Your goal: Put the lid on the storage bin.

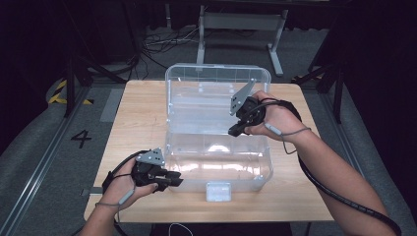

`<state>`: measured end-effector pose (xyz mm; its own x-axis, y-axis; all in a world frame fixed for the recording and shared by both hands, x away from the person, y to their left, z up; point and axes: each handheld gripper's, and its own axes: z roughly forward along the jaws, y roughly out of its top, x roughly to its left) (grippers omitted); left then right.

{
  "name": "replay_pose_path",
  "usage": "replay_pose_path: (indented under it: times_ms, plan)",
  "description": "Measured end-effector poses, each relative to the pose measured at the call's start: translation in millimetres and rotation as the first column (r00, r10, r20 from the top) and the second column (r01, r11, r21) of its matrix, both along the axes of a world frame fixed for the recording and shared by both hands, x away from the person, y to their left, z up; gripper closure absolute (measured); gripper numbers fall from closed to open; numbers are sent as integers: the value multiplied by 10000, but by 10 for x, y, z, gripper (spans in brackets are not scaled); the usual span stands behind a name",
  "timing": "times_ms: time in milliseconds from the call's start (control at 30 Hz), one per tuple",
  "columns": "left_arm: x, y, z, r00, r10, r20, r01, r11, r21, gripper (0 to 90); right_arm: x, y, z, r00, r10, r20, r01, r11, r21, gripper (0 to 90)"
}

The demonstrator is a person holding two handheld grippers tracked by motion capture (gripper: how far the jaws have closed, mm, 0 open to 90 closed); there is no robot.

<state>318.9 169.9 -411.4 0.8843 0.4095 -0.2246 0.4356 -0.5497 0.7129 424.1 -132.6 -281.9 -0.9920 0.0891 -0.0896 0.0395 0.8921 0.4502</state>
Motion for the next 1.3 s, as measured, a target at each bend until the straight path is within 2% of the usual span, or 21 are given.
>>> replay_pose_path:
  times_ms: [200, 533, 667, 1300]
  plan:
    - [-2, -2, 2, 10000, 21, -9, -21, 10000, 25, 732, -43, 0, -11, 9999, -38, -130, 38, 10000, -11, 890]
    - [-3, -6, 3, 10000, 24, 8, -24, 10000, 25, 731, -129, -4, -46, 9998, 134, -156, -134, 9999, -38, 892]
    - [-6, -11, 4, 10000, 27, 47, -27, 10000, 48, 729, -167, -5, -59, 9999, 141, -31, -141, 9999, -89, 893]
    - [-4, -12, 3, 10000, 26, 10, -26, 10000, 38, 729, -257, -14, -111, 9996, 240, -132, -242, 9996, -112, 893]
